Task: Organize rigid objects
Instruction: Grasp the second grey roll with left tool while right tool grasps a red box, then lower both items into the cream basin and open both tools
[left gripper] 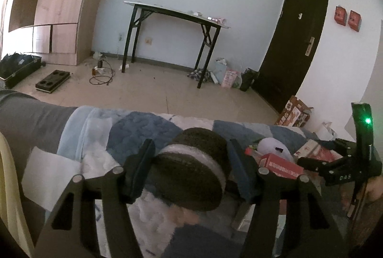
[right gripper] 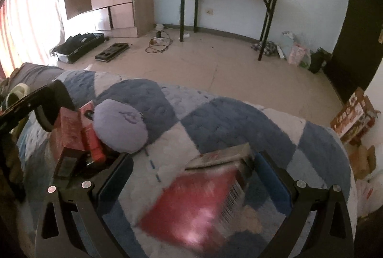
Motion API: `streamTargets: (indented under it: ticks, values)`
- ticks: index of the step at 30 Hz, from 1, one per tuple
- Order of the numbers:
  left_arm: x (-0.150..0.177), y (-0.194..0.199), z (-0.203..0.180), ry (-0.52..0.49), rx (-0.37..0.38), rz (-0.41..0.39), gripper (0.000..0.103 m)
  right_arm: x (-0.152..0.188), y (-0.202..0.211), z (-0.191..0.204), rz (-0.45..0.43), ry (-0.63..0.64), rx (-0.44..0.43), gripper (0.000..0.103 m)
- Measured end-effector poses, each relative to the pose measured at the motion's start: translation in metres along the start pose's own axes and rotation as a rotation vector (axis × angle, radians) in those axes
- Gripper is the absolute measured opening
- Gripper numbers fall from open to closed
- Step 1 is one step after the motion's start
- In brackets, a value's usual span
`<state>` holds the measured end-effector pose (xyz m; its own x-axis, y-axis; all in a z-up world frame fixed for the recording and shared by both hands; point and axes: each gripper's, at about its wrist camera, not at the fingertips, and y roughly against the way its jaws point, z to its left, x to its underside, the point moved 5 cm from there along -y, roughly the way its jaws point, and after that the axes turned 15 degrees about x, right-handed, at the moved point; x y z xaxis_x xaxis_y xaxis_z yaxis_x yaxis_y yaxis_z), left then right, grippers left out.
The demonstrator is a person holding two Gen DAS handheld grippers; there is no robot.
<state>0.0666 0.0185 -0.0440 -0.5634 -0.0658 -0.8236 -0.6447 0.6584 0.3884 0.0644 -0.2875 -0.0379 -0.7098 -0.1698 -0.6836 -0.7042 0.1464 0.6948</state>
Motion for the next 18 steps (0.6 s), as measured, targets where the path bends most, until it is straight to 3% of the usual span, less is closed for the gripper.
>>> streamTargets:
  ticks: [2, 3, 4, 6, 10, 12, 15, 16, 18]
  values:
    - [-0.001, -0.001, -0.002, -0.005, -0.002, 0.01, 0.062, 0.002, -0.005, -0.002, 0.034, -0.005, -0.019, 0.089]
    - [-0.001, 0.0, -0.002, -0.005, -0.002, 0.015, 0.062, 0.003, -0.008, -0.001, 0.052, 0.001, -0.026, 0.077]
    - [-0.001, 0.0, -0.002, -0.006, -0.002, 0.018, 0.062, 0.005, -0.01, 0.002, 0.069, 0.021, -0.026, 0.076]
    - [-0.002, 0.0, -0.002, -0.005, -0.001, 0.021, 0.062, 0.01, -0.016, 0.009, 0.099, 0.083, 0.006, 0.078]
    - [-0.002, 0.0, -0.003, -0.005, -0.002, 0.024, 0.062, 0.01, -0.015, 0.01, 0.119, 0.136, 0.061, 0.094]
    - [-0.003, 0.001, -0.005, -0.017, -0.01, 0.021, 0.061, 0.011, -0.013, 0.007, 0.135, 0.149, 0.073, 0.093]
    - [-0.005, 0.006, -0.005, -0.028, -0.011, -0.002, 0.059, 0.02, -0.015, 0.006, 0.211, 0.152, 0.043, 0.068]
    - [-0.005, 0.007, -0.004, -0.031, -0.017, -0.011, 0.059, 0.018, -0.012, 0.008, 0.197, 0.153, 0.034, 0.057]
    - [-0.007, 0.011, -0.001, -0.03, -0.022, -0.021, 0.059, 0.016, -0.008, 0.009, 0.19, 0.15, 0.036, 0.057]
